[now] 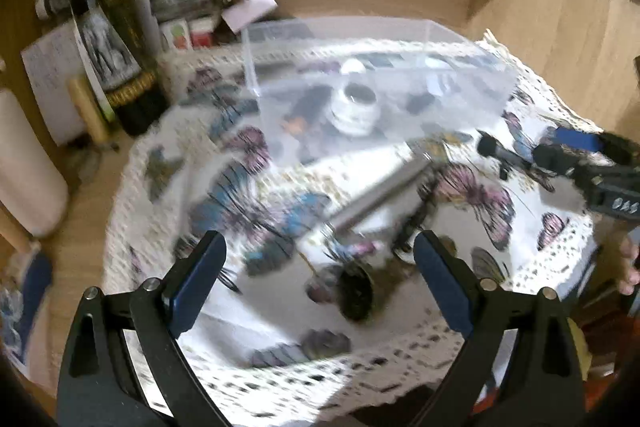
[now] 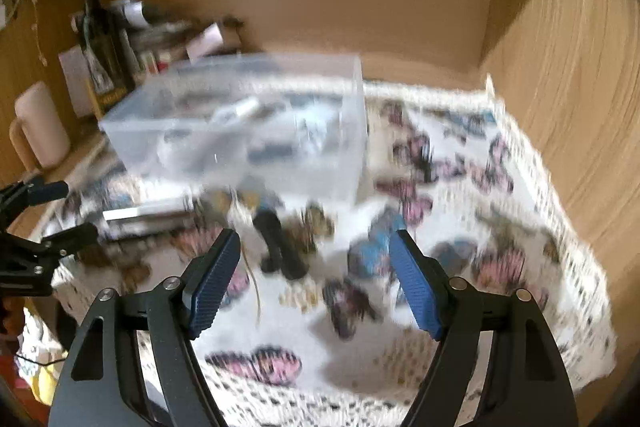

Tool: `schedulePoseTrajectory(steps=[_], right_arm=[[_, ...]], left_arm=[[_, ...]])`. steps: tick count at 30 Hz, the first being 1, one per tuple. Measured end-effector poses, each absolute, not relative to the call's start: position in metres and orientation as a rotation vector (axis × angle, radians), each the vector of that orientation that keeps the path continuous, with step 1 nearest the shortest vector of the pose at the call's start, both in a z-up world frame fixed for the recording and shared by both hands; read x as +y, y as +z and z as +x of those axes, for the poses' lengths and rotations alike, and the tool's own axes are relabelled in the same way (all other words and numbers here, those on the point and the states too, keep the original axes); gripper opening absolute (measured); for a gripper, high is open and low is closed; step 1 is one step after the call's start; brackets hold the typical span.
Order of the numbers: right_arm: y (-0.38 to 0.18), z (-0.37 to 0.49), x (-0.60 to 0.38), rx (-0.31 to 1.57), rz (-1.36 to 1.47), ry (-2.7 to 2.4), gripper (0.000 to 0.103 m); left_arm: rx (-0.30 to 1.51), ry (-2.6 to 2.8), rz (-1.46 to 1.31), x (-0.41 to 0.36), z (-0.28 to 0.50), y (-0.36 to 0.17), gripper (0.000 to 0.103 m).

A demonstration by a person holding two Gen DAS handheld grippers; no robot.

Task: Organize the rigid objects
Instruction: 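Grasp the black round item with the left tool while the right tool grasps a black stick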

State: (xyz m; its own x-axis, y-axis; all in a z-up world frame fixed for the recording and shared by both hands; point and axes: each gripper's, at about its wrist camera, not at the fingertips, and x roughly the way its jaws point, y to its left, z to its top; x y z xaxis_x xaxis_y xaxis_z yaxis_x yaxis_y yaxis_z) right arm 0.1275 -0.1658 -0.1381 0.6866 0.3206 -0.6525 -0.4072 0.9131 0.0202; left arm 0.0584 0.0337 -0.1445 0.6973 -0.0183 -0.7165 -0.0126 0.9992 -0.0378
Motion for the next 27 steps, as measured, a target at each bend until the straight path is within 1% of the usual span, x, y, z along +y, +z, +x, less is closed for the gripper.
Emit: schedulePoseTrajectory(steps=[2,3,4,6,8,9,10,11,12,13,14,15,17,21,27], right_arm=[[-0.148,0.13,-0.166,0.739,-0.132,0.409,0.073],[-0.152,0.131,-0.166,0.751,-0.131,0.41,0.071],[-0.154,0.133,-0.165,0.758,-0.132,0.413,0.068],[-0.155,0.137,-0.162,0.764,-0.13,0.423,0.064],[-0.154,0.14,-0.158,0.761,-0.124,0.44,0.061],[-0.154,0.143,-0.155,0.764,-0.122,0.452,0.06],[-0.154,0.145,-0.153,0.767,-0.122,0.46,0.058],[-0.156,0.148,-0.15,0.775,-0.125,0.471,0.055],[-0.158,0.149,-0.147,0.782,-0.129,0.472,0.051],[-0.161,0.151,-0.144,0.796,-0.133,0.475,0.041],[-0.165,0.153,-0.142,0.816,-0.13,0.489,0.03],[-0.167,0.153,-0.141,0.822,-0.13,0.491,0.029],[-0.166,0.148,-0.141,0.801,-0.14,0.484,0.022],[-0.159,0.142,-0.145,0.78,-0.126,0.486,0.021],[-0.138,0.134,-0.154,0.712,-0.092,0.479,0.021]], left_arm=[[0.809,-0.02,-0.059,0.033,0.058,-0.149,0.095],[0.813,-0.031,-0.072,0.032,0.058,-0.152,0.092],[0.819,-0.036,-0.078,0.032,0.058,-0.154,0.083],[0.834,-0.052,-0.086,0.03,0.059,-0.158,0.074],[0.823,-0.054,-0.082,0.028,0.057,-0.159,0.071],[0.818,-0.054,-0.075,0.027,0.056,-0.159,0.068],[0.815,-0.057,-0.068,0.026,0.056,-0.159,0.062],[0.813,-0.058,-0.058,0.024,0.055,-0.16,0.058],[0.806,-0.047,-0.044,0.022,0.054,-0.16,0.048],[0.801,-0.037,-0.034,0.021,0.054,-0.16,0.037],[0.801,-0.03,-0.024,0.021,0.054,-0.16,0.035],[0.799,-0.032,-0.029,0.021,0.053,-0.16,0.035],[0.798,-0.046,-0.047,0.025,0.053,-0.158,0.035],[0.785,-0.045,-0.056,0.03,0.051,-0.151,0.035],[0.729,-0.055,-0.084,0.038,0.05,-0.127,0.035]])
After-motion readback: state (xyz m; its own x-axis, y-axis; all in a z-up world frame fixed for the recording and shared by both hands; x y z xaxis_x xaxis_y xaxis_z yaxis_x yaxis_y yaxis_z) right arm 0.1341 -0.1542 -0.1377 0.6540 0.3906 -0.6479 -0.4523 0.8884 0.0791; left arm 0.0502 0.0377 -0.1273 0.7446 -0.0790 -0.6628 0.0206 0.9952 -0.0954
